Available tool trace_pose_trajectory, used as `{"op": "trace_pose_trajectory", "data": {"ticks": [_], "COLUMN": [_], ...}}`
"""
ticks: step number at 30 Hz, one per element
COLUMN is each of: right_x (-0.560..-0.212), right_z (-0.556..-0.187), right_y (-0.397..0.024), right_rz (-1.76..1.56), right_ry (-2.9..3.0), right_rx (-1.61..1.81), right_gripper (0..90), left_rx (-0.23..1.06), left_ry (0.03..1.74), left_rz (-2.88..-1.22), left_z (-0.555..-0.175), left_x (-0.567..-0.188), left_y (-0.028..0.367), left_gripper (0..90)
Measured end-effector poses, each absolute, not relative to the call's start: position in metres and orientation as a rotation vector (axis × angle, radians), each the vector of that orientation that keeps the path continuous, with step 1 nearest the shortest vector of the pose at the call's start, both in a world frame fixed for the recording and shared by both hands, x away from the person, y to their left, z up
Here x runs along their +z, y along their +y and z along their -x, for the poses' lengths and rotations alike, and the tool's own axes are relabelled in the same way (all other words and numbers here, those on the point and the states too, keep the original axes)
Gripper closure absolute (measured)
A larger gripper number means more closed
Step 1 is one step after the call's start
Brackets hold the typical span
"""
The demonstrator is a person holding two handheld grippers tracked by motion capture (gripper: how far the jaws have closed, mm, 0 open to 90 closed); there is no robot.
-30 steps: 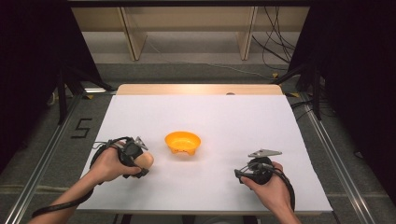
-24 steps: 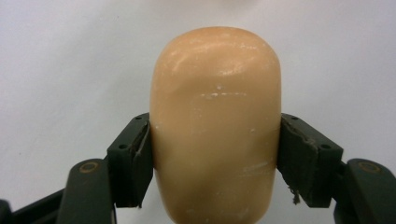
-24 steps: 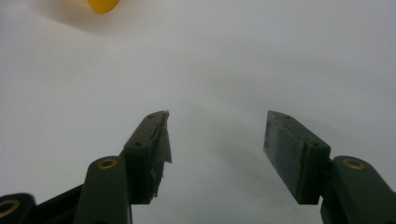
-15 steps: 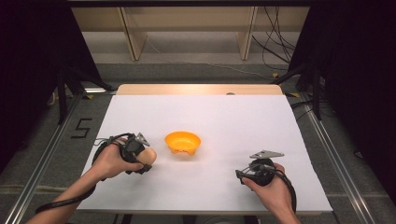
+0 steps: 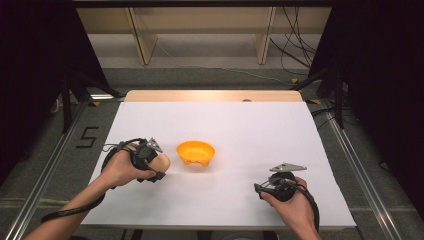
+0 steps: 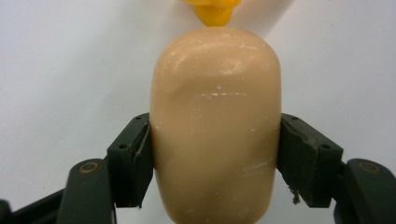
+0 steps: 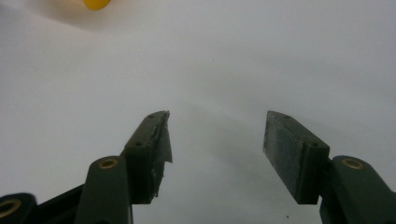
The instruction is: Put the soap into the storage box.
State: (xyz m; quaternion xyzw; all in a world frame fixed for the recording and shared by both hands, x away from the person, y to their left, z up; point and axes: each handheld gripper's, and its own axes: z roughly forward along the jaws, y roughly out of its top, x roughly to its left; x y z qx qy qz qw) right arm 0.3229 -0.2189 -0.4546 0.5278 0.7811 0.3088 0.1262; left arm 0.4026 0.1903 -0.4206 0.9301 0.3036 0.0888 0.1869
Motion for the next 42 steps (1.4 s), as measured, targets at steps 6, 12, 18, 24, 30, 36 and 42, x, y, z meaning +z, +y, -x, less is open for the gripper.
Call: {"op": "trace_pose_trajectory", "data": {"ticks": [6,12,18,24,30,36,42], "right_x": [-0.454,-0.454,-0.454,-0.454,-0.454,-0.454,-0.454], "right_z": [-0.321,-0.32,-0.32,-0.32,-0.319,-0.319,-0.319], "right_y": [-0.22,-0.221,-0.221,-0.221,-0.221,-0.22,-0.22], "right_rz": [-1.549,-1.55,-1.544,-1.544,-1.55,-1.55,-1.545], "right_ry": [2.268,2.266,2.272,2.272,2.265,2.266,2.271], "right_rx": [0.903,0.897,0.893,0.897,0.897,0.902,0.904], "right_gripper": [41.2,41.2,41.2,41.2,41.2,41.2,41.1], "left_rx": [0.256,0.265,0.289,0.301,0.335,0.331,0.32], "left_ry": [0.855,0.858,0.836,0.808,0.747,0.736,0.719], "left_rz": [-2.6,-2.573,-2.559,-2.554,-2.548,-2.54,-2.528], "left_z": [-0.405,-0.407,-0.41,-0.412,-0.413,-0.415,-0.417], "left_x": [-0.42,-0.418,-0.417,-0.417,-0.417,-0.416,-0.414], "left_y": [0.189,0.187,0.186,0.184,0.182,0.18,0.179], "left_gripper": [32.4,32.4,32.4,32.4,32.4,32.5,32.4]}}
